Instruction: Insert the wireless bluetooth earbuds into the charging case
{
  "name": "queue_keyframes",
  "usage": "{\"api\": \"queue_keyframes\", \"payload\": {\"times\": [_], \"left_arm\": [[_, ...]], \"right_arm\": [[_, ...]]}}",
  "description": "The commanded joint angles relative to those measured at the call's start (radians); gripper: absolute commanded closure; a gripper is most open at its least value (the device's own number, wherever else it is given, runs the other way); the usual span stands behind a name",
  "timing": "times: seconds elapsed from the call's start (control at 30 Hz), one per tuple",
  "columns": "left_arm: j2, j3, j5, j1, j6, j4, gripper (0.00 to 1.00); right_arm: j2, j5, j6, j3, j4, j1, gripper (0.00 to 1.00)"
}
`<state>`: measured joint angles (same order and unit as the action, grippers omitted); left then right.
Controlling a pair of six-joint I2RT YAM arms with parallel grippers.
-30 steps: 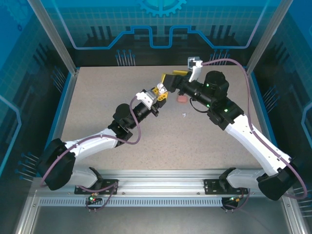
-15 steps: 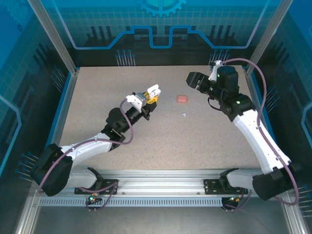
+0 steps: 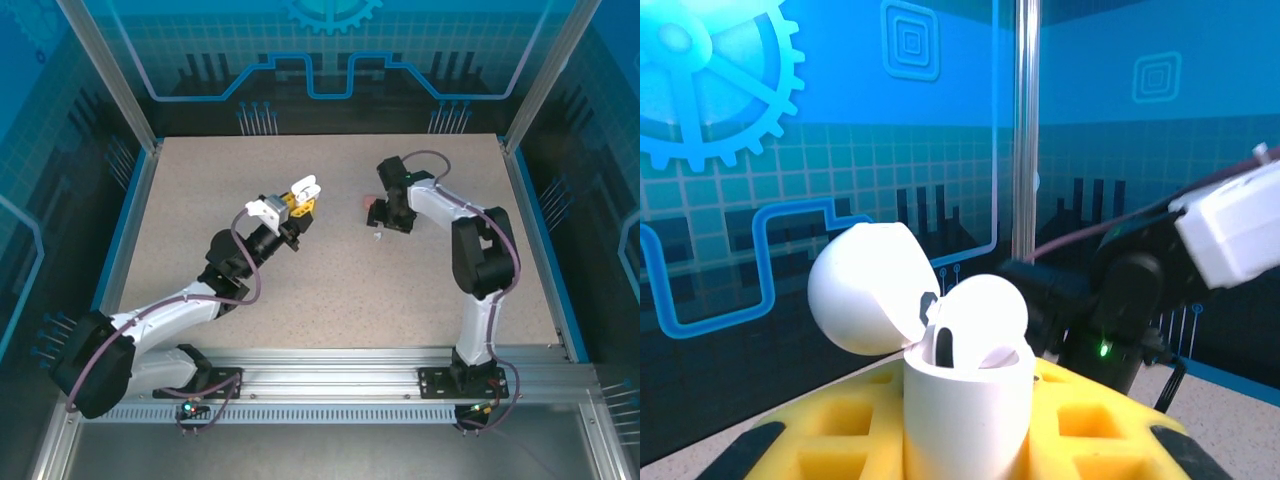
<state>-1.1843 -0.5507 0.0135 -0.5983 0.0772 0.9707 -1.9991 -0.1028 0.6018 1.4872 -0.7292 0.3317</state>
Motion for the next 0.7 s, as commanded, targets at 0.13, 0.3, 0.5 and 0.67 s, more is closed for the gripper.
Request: {"api": "queue_keyframes", "payload": {"times": [0.13,0.3,0.5,0.67], "left_arm": [[0.031,0.041,-0.024,0.015,-0.002,0.039,1.0],[0.025,0.049,-0.023,0.021,-0.008,0.055,1.0],[0.015,0.055,-0.02,0.033,-0.016,0.078,1.0],[0.021,0.058,-0.016,0.043,-0.019,0.079,1.0]], "right_arm": [[-0.05,-0.094,0.006,0.078,-0.06,0.052,0.37],[-0.113,-0.132,0.02,0.143,-0.106,0.07,0.39],[-0.175,-0.176,0.036,0.207,-0.162,0.094,0.46],[-0.199,-0.202,0.045,0.22,-0.182,0.108,0.5]]}}
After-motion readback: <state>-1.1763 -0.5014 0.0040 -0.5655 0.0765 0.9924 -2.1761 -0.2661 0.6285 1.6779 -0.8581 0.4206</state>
